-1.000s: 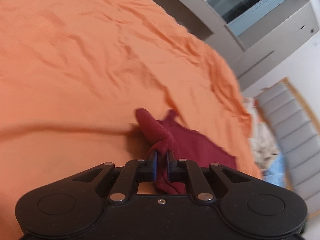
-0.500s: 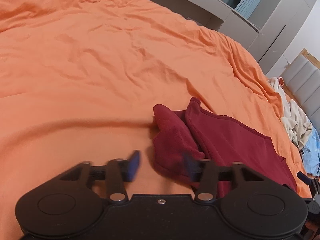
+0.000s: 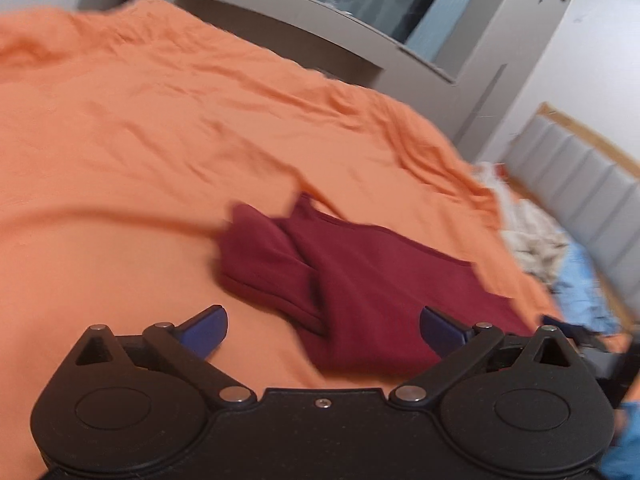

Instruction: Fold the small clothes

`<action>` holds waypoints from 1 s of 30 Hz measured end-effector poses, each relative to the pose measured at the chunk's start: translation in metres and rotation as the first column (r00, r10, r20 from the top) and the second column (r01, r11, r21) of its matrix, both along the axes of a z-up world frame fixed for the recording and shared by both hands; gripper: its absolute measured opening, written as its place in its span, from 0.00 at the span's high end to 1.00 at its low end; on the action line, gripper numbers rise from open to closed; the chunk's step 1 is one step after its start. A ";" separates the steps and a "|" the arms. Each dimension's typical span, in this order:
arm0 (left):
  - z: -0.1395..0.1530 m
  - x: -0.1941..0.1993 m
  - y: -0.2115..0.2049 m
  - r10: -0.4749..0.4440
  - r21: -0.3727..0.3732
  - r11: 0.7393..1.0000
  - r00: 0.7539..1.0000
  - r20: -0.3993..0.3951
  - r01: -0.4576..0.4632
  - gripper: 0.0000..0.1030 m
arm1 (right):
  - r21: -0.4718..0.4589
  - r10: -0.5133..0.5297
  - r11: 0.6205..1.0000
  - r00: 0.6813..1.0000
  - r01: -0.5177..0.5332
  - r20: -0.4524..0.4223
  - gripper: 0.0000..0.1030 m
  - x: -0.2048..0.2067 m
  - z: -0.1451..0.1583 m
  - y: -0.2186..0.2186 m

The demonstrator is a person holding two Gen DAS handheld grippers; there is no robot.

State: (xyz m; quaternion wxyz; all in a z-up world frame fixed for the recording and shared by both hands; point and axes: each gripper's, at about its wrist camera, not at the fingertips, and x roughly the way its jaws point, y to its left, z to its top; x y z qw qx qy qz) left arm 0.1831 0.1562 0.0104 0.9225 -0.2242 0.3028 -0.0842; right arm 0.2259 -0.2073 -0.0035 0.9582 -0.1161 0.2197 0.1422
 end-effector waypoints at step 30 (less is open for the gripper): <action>-0.052 0.060 -0.058 -0.055 -0.224 0.974 0.998 -0.032 0.047 0.01 | -0.009 -0.020 1.000 0.999 0.019 -0.028 0.00 0.001 -0.009 0.003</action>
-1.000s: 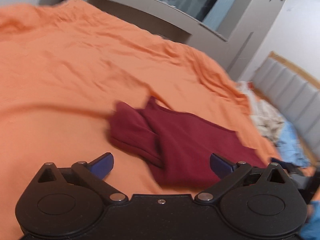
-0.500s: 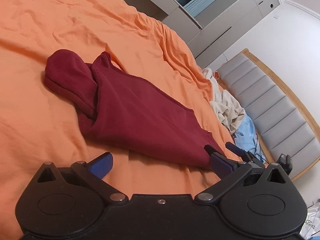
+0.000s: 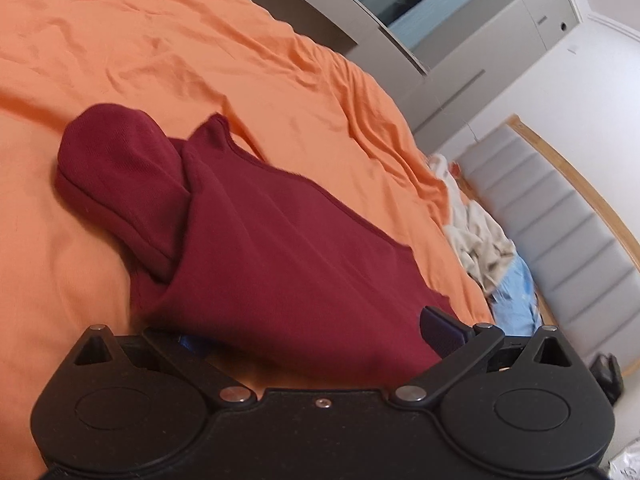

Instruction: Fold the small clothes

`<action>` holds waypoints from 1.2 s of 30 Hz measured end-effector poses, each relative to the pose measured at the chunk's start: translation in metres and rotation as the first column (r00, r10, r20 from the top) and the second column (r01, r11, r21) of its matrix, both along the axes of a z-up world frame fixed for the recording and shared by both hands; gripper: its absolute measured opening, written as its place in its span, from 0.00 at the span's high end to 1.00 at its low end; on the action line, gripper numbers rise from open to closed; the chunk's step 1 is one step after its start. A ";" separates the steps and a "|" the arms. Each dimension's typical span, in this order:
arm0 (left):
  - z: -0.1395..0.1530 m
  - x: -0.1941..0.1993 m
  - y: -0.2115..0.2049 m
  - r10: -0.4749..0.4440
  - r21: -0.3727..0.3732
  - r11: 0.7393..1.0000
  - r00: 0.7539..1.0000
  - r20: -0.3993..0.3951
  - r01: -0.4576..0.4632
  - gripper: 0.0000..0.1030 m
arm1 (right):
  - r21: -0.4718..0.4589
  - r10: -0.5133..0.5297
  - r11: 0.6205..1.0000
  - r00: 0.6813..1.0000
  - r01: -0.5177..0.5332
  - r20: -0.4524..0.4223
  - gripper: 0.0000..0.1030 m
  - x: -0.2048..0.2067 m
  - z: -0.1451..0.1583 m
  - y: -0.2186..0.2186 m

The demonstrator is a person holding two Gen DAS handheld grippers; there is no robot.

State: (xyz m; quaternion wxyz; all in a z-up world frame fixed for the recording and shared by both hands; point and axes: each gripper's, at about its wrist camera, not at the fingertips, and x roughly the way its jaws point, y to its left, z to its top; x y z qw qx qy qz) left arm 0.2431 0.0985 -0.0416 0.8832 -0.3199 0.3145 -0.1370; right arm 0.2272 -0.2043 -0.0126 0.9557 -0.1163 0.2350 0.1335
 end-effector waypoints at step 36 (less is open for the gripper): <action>-0.009 -0.005 -0.009 0.154 0.067 0.984 0.980 0.126 -0.163 0.01 | 0.042 0.053 0.998 0.995 -0.050 -0.080 0.00 0.015 -0.026 0.057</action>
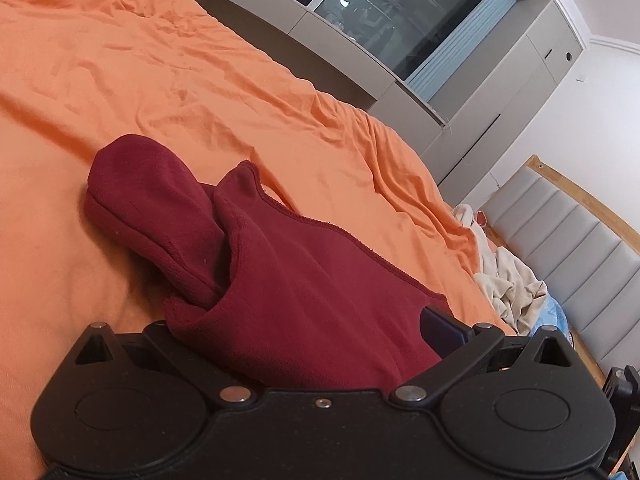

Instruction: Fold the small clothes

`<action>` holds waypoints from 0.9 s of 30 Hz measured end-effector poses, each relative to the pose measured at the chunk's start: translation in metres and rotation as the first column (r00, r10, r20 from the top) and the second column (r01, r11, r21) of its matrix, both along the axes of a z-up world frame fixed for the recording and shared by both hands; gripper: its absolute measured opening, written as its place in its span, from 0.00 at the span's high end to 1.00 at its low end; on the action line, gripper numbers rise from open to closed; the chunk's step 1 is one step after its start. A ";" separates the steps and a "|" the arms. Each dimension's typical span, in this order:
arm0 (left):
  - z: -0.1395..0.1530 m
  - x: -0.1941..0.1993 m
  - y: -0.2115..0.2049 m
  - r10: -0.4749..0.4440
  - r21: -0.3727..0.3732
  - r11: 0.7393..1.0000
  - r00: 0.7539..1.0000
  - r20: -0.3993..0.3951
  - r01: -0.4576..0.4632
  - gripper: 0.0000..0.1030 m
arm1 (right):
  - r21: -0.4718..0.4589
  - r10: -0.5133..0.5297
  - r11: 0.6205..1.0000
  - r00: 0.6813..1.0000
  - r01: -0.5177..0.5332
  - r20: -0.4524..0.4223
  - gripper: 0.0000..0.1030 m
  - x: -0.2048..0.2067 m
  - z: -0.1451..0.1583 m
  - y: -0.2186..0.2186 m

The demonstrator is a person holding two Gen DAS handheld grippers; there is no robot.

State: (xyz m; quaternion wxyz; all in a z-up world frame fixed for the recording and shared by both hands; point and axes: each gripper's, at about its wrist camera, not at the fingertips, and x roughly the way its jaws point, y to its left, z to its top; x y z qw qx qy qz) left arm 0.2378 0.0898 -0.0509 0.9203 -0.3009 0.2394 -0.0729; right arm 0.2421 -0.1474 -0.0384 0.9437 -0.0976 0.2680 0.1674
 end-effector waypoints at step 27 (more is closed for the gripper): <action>0.004 0.003 0.013 0.121 -0.090 0.988 0.992 -0.025 -0.123 0.01 | -0.003 -0.001 1.000 1.000 0.001 0.004 0.00 0.000 0.000 -0.001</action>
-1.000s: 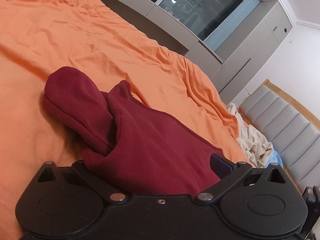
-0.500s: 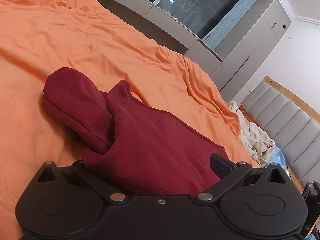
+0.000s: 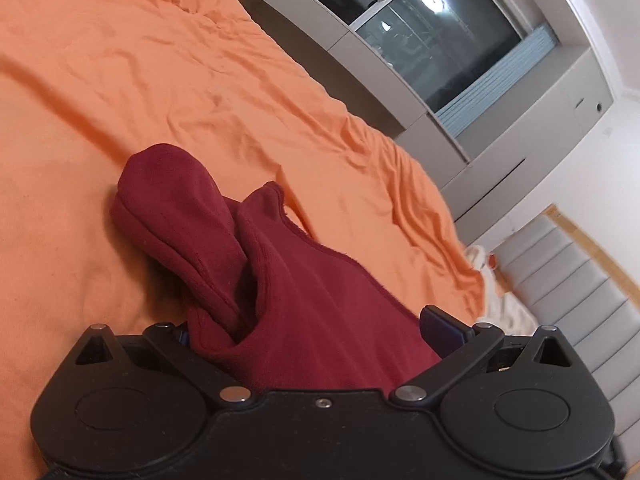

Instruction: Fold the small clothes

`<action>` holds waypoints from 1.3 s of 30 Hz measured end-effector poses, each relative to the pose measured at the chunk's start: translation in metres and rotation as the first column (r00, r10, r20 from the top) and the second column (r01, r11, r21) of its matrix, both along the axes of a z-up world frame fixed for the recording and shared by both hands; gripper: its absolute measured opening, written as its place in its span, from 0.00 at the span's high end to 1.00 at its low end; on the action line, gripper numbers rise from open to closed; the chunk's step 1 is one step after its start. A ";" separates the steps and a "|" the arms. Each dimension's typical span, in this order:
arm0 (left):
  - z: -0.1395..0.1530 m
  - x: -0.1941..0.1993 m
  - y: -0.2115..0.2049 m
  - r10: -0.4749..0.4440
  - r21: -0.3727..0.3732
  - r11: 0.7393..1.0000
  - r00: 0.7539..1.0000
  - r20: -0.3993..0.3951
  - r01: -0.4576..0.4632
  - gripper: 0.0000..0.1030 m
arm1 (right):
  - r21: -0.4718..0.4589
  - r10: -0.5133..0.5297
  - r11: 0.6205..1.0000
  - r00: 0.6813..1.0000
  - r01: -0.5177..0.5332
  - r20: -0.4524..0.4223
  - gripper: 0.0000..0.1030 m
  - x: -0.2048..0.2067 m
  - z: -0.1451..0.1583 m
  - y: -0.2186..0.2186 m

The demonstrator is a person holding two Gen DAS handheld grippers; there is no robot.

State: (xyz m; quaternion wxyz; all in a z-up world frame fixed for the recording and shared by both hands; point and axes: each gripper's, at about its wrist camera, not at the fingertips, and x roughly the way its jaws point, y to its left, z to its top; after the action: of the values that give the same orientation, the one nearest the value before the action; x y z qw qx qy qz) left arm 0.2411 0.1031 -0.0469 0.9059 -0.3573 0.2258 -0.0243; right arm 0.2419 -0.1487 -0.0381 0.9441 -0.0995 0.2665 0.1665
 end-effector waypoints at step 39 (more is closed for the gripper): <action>0.087 0.064 -0.148 -0.207 0.437 0.882 0.978 0.021 0.178 0.85 | 0.394 -0.440 0.816 0.896 0.423 -0.051 0.00 0.027 0.080 -0.227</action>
State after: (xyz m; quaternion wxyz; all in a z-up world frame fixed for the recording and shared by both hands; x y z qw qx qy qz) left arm 0.3046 -0.0447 0.0397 0.9627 -0.1222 0.2295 -0.0752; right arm 0.2685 -0.3761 0.0419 0.9628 0.1526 0.2228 -0.0036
